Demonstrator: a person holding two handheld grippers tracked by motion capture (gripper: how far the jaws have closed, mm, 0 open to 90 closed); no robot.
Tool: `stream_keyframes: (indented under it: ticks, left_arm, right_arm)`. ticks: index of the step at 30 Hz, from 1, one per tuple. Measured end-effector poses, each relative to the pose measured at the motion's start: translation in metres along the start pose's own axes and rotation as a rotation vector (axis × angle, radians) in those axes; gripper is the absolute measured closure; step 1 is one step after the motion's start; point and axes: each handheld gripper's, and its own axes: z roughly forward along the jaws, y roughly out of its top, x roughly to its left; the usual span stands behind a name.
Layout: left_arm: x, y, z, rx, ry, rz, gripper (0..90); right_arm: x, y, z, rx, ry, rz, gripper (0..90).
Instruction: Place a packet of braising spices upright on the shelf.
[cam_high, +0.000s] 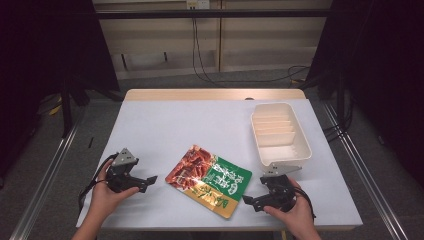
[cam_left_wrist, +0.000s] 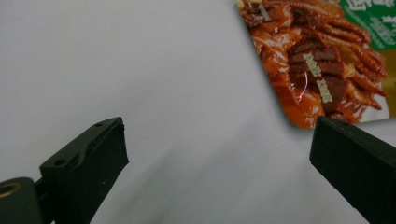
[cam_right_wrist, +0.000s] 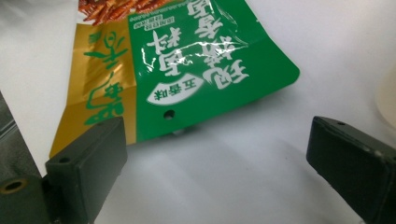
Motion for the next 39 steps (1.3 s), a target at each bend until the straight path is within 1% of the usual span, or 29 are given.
stream_keyframes:
  ticks: [2,4,5,6,7,8,9,11,12,13,14,17,18,19,21,23,24,25,26,27,28,29,31,33,34,36,37,38,39]
  left_arm:
    - [0.000,0.000,0.000,0.006,-0.001,0.015,4.0]
    - [-0.002,0.000,0.000,-0.006,0.008,0.000,4.0]
    - [-0.001,0.000,-0.001,-0.005,0.002,0.018,4.0]
    - [-0.001,0.000,-0.001,-0.009,0.002,0.013,4.0]
    - [-0.001,-0.001,-0.001,-0.004,0.014,0.029,4.0]
    - [-0.002,-0.001,0.000,-0.006,0.013,0.006,4.0]
    - [0.000,-0.002,0.000,0.006,0.020,0.022,4.0]
    - [-0.001,-0.003,0.002,0.007,0.008,0.009,4.0]
    - [-0.001,-0.003,0.003,0.013,0.014,0.018,4.0]
    - [-0.002,-0.004,0.003,0.017,0.013,0.012,4.0]
    - [-0.003,-0.003,0.004,0.011,0.009,0.009,4.0]
    - [-0.002,-0.003,0.004,0.010,0.015,0.014,4.0]
    - [-0.002,-0.003,0.003,0.012,0.018,0.021,4.0]
    - [-0.002,-0.003,0.003,0.007,0.022,0.016,4.0]
    - [-0.002,-0.003,0.003,0.003,0.024,0.006,4.0]
    - [-0.002,-0.003,0.002,0.001,0.024,0.008,4.1]
    - [-0.001,-0.003,0.001,0.000,0.030,0.014,4.2]
    - [-0.002,-0.003,0.001,0.002,0.029,0.014,4.2]
    - [-0.002,-0.003,0.001,0.002,0.029,0.014,4.2]
    - [-0.003,-0.003,0.002,0.000,0.037,0.018,4.2]
    - [-0.003,-0.003,0.002,0.000,0.037,0.018,4.3]
    - [-0.003,-0.004,0.002,0.009,0.033,0.028,4.3]
    - [-0.004,-0.004,0.002,0.004,0.034,0.020,4.3]
    - [-0.004,-0.003,0.000,0.000,0.034,0.017,4.4]
    - [-0.004,-0.003,0.000,-0.005,0.035,0.012,4.4]
    - [-0.003,-0.003,-0.002,-0.005,0.043,0.017,4.6]
    - [-0.003,-0.003,-0.003,-0.011,0.051,0.012,4.6]
    - [-0.003,-0.003,-0.003,-0.013,0.041,0.006,4.6]
    - [-0.003,-0.003,-0.004,-0.012,0.046,0.016,4.6]
  right_arm:
    - [0.001,0.001,0.001,-0.003,0.005,0.008,5.4]
    - [0.001,0.000,0.003,0.001,0.009,0.016,5.6]
    - [0.001,0.000,0.004,0.006,0.007,0.018,6.0]
    - [0.001,0.000,0.005,0.006,0.008,0.017,6.2]
    - [0.001,-0.001,0.007,0.012,0.013,0.016,6.2]
    - [0.001,-0.001,0.007,0.019,0.013,0.026,6.8]
    - [0.001,-0.001,0.008,0.018,0.016,0.019,7.5]
    - [0.002,-0.002,0.010,0.026,0.022,0.022,9.3]
    - [0.003,-0.002,0.011,0.026,0.023,0.023,10.7]
    - [0.003,-0.002,0.012,0.031,0.024,0.021,11.4]
    - [0.003,-0.002,0.013,0.029,0.023,0.003,12.2]
    - [0.006,0.000,0.015,0.032,0.011,-0.005,15.6]
    - [0.006,0.000,0.015,0.032,0.013,-0.012,17.4]
    - [0.005,0.001,0.016,0.025,0.020,-0.020,19.2]
    - [0.006,0.003,0.018,0.023,0.027,-0.014,20.2]
    - [0.007,0.004,0.020,0.026,0.024,-0.020,21.1]
    - [0.008,0.005,0.021,0.023,0.036,-0.033,22.7]
    - [0.009,0.005,0.022,0.023,0.029,-0.034,22.6]
    - [0.010,0.006,0.022,0.031,0.026,-0.027,22.8]
    - [0.010,0.006,0.023,0.027,0.037,-0.019,22.0]
    - [0.010,0.006,0.023,0.027,0.037,-0.019,22.0]
    - [0.010,0.007,0.024,0.027,0.041,-0.011,22.6]
    - [0.010,0.008,0.024,0.021,0.057,0.007,25.3]
    - [0.012,0.010,0.026,0.027,0.079,0.026,25.0]
    - [0.013,0.011,0.027,0.028,0.073,0.019,25.6]
    - [0.016,0.013,0.030,0.035,0.072,0.012,26.9]
    - [0.017,0.015,0.031,0.037,0.065,0.007,27.9]
    - [0.019,0.016,0.033,0.038,0.068,0.003,29.4]
    - [0.019,0.017,0.034,0.039,0.077,0.001,31.6]
